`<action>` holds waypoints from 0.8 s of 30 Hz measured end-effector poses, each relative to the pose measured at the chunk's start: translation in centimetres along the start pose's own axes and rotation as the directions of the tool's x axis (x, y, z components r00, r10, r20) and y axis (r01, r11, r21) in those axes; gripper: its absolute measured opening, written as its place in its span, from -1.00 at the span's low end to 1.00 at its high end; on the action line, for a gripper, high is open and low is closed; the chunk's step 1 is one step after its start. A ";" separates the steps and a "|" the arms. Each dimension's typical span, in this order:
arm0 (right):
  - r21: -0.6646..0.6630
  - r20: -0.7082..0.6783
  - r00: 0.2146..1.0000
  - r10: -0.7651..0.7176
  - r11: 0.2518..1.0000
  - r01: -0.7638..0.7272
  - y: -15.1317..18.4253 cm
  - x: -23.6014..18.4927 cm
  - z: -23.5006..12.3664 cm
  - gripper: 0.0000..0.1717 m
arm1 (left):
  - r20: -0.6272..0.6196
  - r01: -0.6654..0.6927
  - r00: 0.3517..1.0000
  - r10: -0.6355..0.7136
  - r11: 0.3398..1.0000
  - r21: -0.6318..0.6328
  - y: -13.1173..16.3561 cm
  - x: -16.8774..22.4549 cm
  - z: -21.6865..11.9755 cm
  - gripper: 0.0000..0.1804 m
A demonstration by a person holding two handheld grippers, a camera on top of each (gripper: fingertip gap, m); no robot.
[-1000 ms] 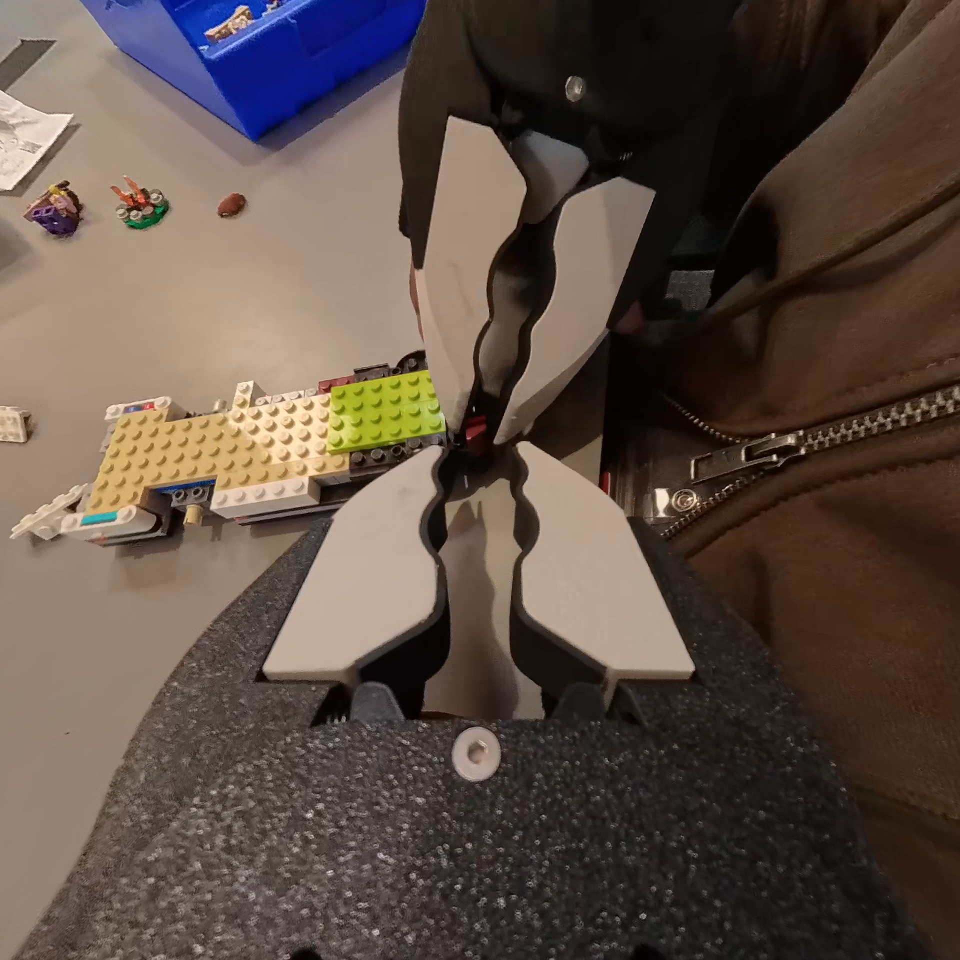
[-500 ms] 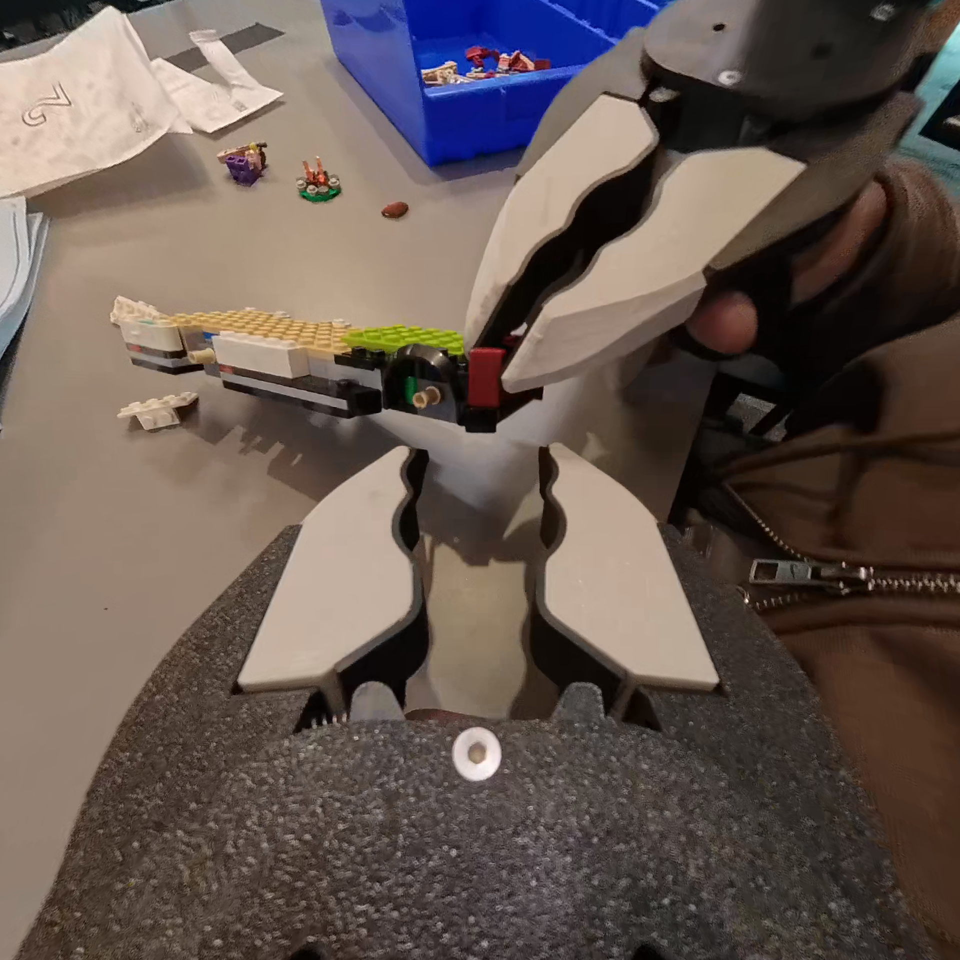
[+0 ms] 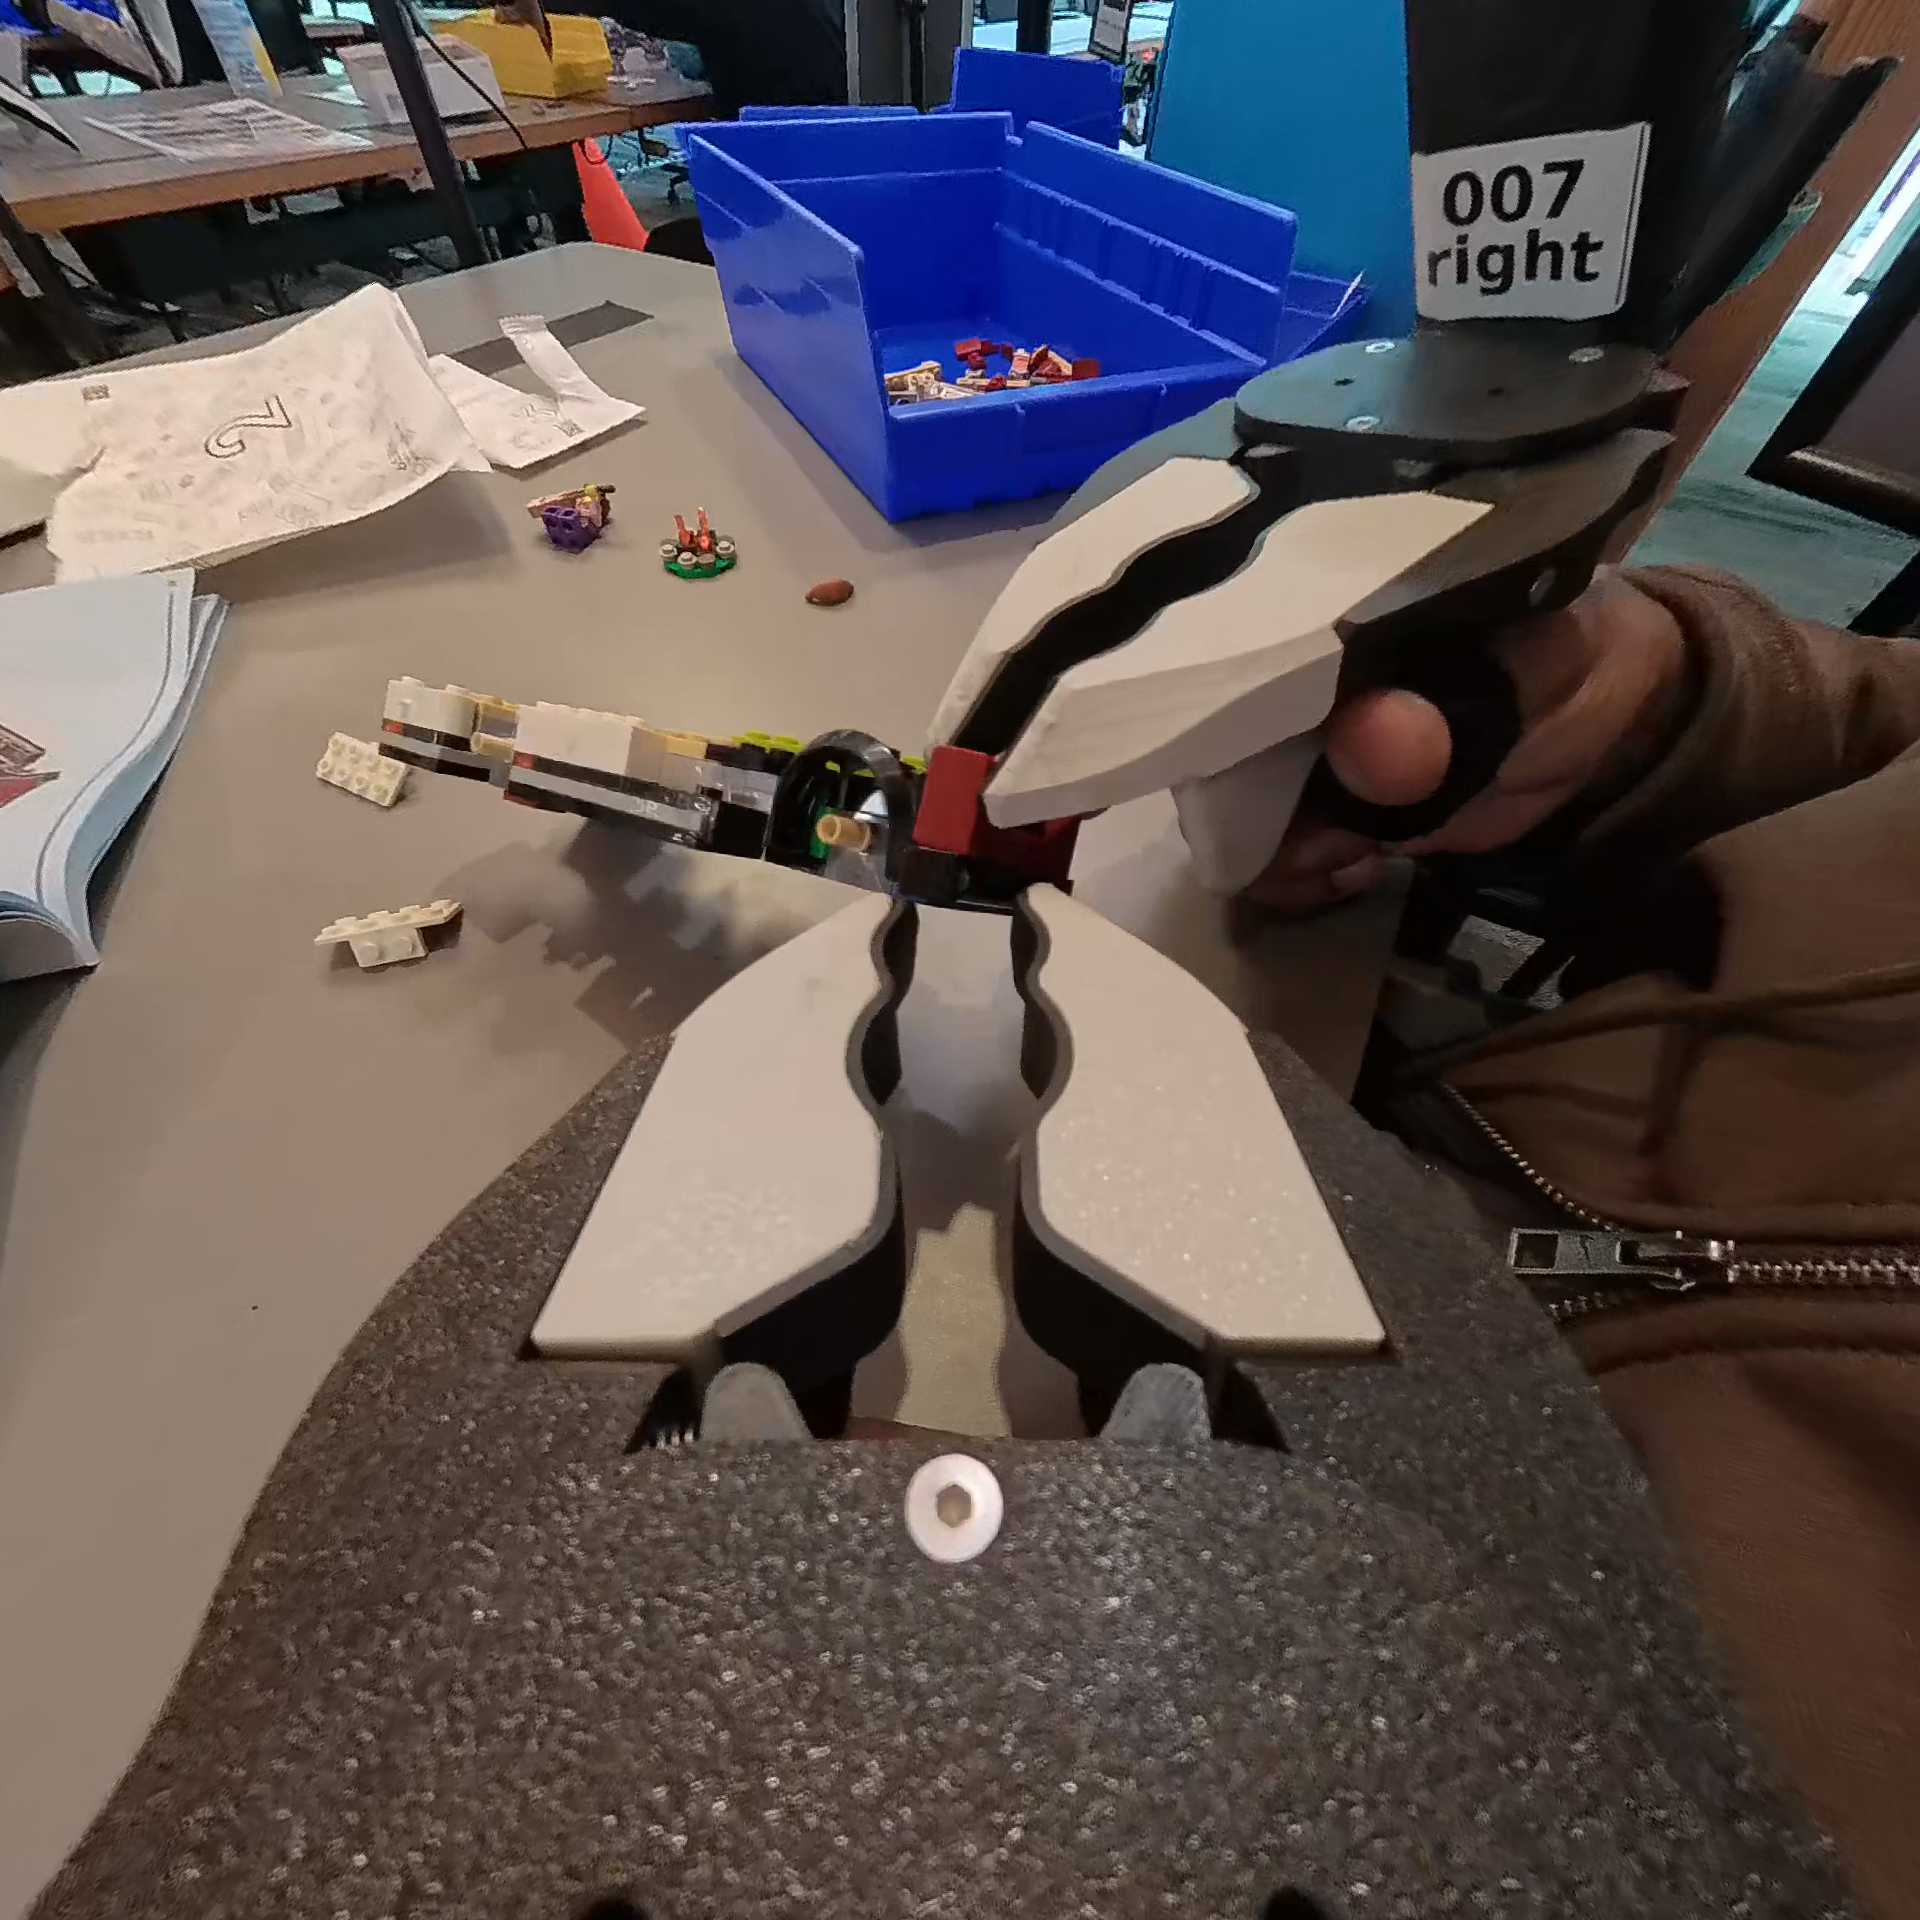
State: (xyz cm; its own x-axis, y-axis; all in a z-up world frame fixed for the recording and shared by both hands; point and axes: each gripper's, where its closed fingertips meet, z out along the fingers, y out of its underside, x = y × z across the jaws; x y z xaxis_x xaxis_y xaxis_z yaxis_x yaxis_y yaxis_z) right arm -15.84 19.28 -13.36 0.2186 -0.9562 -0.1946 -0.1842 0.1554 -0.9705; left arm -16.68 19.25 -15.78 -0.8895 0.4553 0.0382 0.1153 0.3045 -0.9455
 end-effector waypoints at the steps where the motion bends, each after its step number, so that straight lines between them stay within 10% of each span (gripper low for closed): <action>1: -0.015 0.007 1.000 -0.016 1.000 0.016 0.1 0.0 0.0 -0.90 | -0.013 0.005 1.000 -0.005 1.000 0.000 0.0 0.0 0.0 -0.80; 24: -0.162 0.132 0.949 -0.286 0.938 0.306 2.2 -1.3 -0.3 -0.90 | -0.358 -0.347 0.871 0.335 0.937 0.034 -0.6 1.7 -1.1 -0.80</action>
State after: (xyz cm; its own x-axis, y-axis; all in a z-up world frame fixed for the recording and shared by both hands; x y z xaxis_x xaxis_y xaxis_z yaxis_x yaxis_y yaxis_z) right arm -16.80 20.80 -15.18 0.3870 -0.9190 0.0746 -0.2608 -0.1867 -0.9472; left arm -17.82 20.75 -14.82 -0.5779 0.7987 -0.1677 0.4013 0.0991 -0.9106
